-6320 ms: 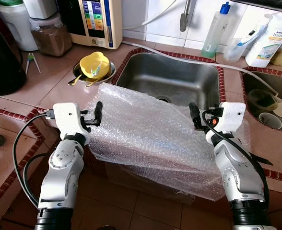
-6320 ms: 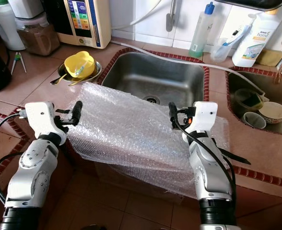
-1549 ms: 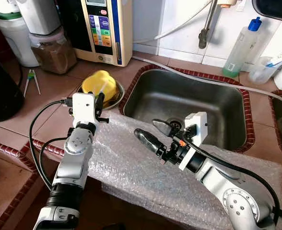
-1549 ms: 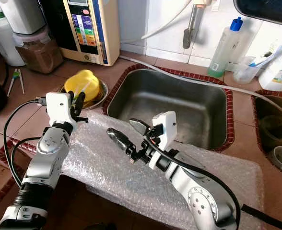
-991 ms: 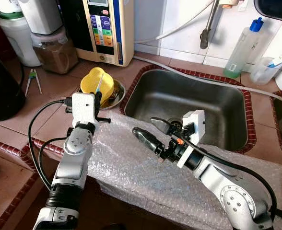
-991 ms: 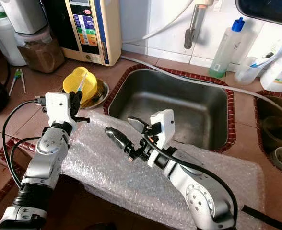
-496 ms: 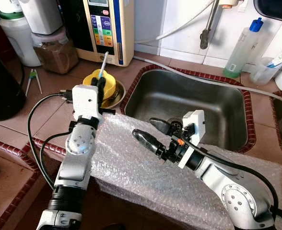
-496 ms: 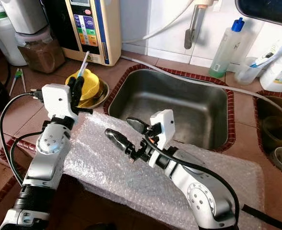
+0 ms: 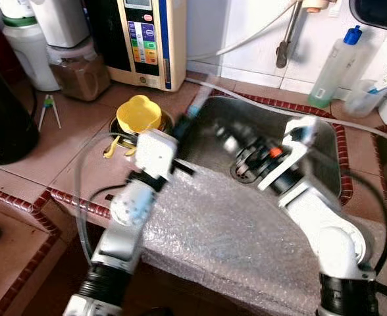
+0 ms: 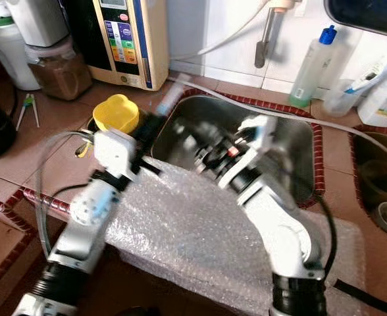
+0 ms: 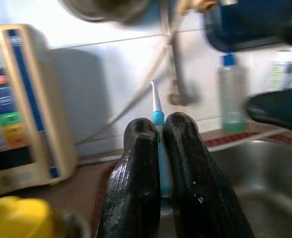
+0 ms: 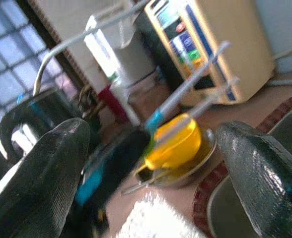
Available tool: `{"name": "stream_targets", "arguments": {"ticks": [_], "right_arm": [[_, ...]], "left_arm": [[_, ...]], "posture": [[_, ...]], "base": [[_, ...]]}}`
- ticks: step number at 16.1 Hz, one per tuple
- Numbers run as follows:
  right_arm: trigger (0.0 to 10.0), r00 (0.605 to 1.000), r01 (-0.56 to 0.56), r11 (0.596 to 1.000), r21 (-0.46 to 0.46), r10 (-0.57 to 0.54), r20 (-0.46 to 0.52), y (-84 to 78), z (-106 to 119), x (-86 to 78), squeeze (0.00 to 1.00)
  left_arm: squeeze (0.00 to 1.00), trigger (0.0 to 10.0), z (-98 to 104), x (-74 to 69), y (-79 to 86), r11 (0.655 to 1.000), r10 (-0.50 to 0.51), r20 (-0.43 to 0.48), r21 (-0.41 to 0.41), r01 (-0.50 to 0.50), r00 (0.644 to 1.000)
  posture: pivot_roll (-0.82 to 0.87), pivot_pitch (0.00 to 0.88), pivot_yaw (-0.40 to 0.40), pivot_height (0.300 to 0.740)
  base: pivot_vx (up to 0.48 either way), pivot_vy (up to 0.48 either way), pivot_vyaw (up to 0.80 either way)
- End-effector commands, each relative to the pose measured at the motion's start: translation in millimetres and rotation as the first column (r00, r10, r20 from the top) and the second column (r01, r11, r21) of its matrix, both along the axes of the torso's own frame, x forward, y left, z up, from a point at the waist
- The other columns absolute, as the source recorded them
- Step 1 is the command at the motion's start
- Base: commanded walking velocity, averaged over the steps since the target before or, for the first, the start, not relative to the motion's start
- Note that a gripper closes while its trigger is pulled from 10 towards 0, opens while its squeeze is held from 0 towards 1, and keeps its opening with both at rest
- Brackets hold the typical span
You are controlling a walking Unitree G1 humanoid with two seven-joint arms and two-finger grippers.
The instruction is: Kitchen organization
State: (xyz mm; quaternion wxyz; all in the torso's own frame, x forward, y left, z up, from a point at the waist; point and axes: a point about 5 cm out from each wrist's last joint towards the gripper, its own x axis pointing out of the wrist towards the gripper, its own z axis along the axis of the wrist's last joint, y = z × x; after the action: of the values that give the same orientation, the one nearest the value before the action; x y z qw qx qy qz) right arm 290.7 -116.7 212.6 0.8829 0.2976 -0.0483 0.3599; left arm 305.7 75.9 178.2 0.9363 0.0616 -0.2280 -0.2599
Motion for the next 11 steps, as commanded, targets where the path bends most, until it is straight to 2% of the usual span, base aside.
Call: {"name": "stream_targets", "arguments": {"ticks": [1,4,6,7,8,11], "right_arm": [[10.0,1.000,-0.001,0.999,0.050,0.002,-0.028,-1.2,1.1,2.9,0.00],[10.0,0.996,0.008,0.989,0.148,0.006,-0.090,-2.4,0.3,9.5,0.00],[10.0,0.991,0.030,0.981,0.190,-0.004,-0.137,-1.4,-4.4,16.5,0.00],[4.0,0.989,0.037,0.978,0.204,-0.007,-0.146,0.1,-5.4,20.6,0.00],[0.0,0.987,0.061,0.974,0.219,-0.026,-0.160,0.3,-6.2,28.9,0.00],[0.0,0.984,0.102,0.971,0.216,-0.066,-0.166,-1.2,-4.5,42.0,0.00]], "left_arm": [[0.00,0.0,0.9,-6.1,-5.6,0.999,-0.047,0.023,0.018,0.047,0.999],[0.00,0.0,-2.8,-16.6,-18.9,0.990,-0.141,0.030,0.034,0.140,0.990],[0.00,0.0,-3.9,-18.7,-21.3,0.985,-0.166,0.028,0.042,0.165,0.986],[0.00,0.0,-2.7,-19.5,-23.0,0.982,-0.184,0.035,0.051,0.182,0.982],[0.00,0.0,-2.1,-20.2,-24.0,0.981,-0.189,0.039,0.051,0.187,0.981],[0.00,0.0,-2.6,-18.9,-20.4,0.983,-0.177,0.035,0.054,0.175,0.984]], "posture": [[-0.04,0.058,-0.005,0.740],[-0.03,0.059,-0.008,0.740],[-0.03,0.059,-0.010,0.740],[-0.03,0.059,-0.011,0.740],[-0.02,0.057,-0.011,0.740],[-0.01,0.058,-0.010,0.740]], "base": [[0.000,0.000,0.00],[0.000,0.000,0.00],[0.000,0.000,0.00],[0.000,0.000,0.00],[0.000,0.000,0.00],[0.000,0.000,0.00]]}}
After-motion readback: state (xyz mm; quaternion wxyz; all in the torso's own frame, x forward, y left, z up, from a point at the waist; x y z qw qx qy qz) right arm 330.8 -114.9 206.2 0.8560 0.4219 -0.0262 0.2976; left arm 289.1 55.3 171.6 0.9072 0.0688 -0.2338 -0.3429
